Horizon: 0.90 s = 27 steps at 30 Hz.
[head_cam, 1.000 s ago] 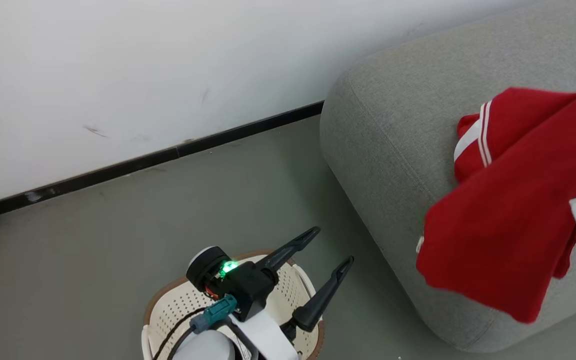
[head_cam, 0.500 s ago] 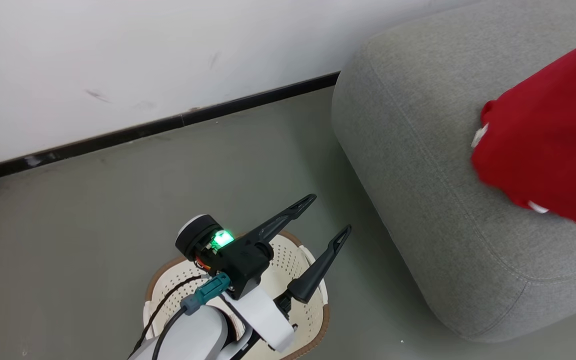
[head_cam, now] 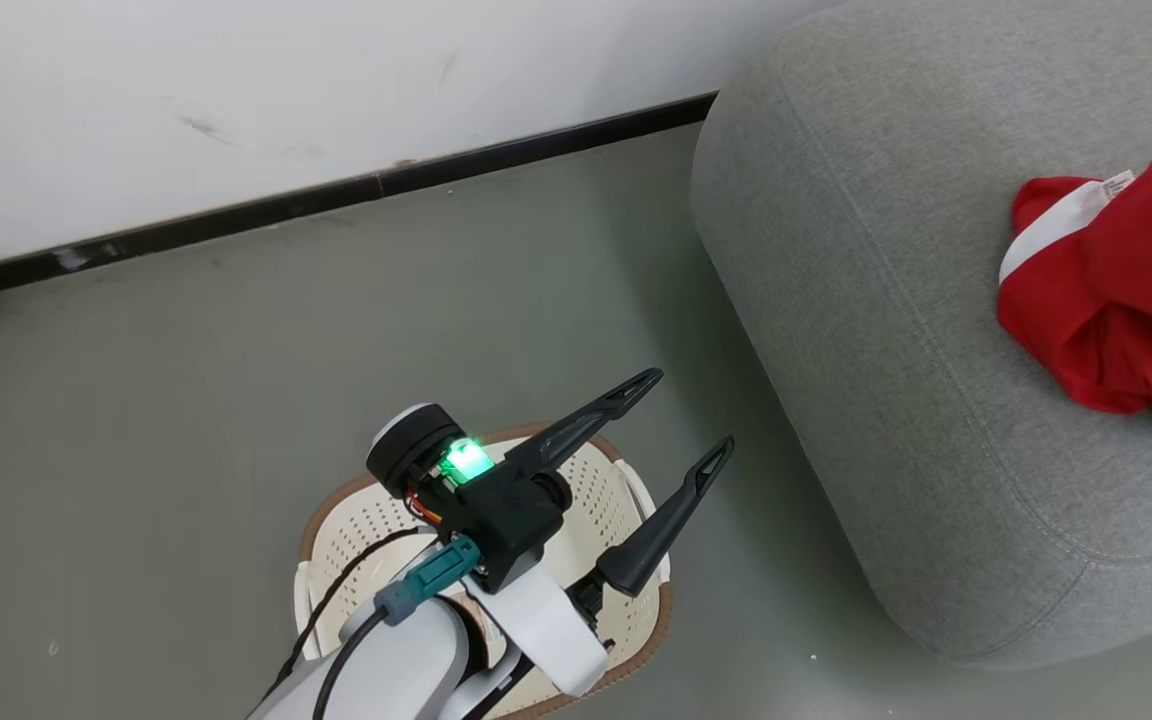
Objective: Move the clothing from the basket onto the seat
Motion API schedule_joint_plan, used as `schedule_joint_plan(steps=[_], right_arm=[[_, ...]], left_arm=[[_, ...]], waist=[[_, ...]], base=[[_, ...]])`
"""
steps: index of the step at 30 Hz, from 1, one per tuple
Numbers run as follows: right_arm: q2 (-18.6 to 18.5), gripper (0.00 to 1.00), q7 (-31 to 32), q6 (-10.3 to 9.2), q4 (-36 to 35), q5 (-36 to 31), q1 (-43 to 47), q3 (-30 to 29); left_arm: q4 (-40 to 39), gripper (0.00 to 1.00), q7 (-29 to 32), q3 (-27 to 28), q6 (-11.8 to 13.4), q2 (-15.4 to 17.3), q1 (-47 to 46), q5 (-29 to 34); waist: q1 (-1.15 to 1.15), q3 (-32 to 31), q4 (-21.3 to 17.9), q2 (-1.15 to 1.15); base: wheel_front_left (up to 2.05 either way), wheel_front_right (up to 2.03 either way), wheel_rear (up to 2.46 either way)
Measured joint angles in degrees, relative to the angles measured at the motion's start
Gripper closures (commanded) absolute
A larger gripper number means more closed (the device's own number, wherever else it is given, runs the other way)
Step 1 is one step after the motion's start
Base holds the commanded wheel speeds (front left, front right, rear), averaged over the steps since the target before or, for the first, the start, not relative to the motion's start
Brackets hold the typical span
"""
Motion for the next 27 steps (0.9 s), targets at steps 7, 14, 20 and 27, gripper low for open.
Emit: schedule_joint_plan(steps=[7,14,20,27], right_arm=[[-0.2,1.00,-0.9,0.00,4.3,-0.5,-1.1,-0.3],[1.0,1.00,-2.6,0.00,8.6,-1.0,0.4,-0.6],[2.1,1.00,-4.1,0.00,13.3,-1.9,5.1,0.9],[2.6,1.00,-5.6,0.00,16.6,-2.4,7.4,1.3]], left_arm=[[-0.9,0.00,0.9,-0.1,0.0,0.3,-0.8,0.4],[-1.5,0.00,1.8,-0.1,0.0,0.5,-1.0,0.4],[-2.1,0.00,2.4,-0.1,0.0,0.7,-1.9,0.4],[-2.7,0.00,2.9,-0.1,0.0,1.3,-2.0,0.5]], waist=[[0.00,1.8,0.7,0.00],[0.00,3.3,1.0,0.00],[0.00,5.0,1.0,0.00],[0.00,6.7,0.7,0.00]], base=[[0.00,0.00,0.00],[0.00,0.00,0.00],[0.00,0.00,0.00],[0.00,0.00,0.00]])
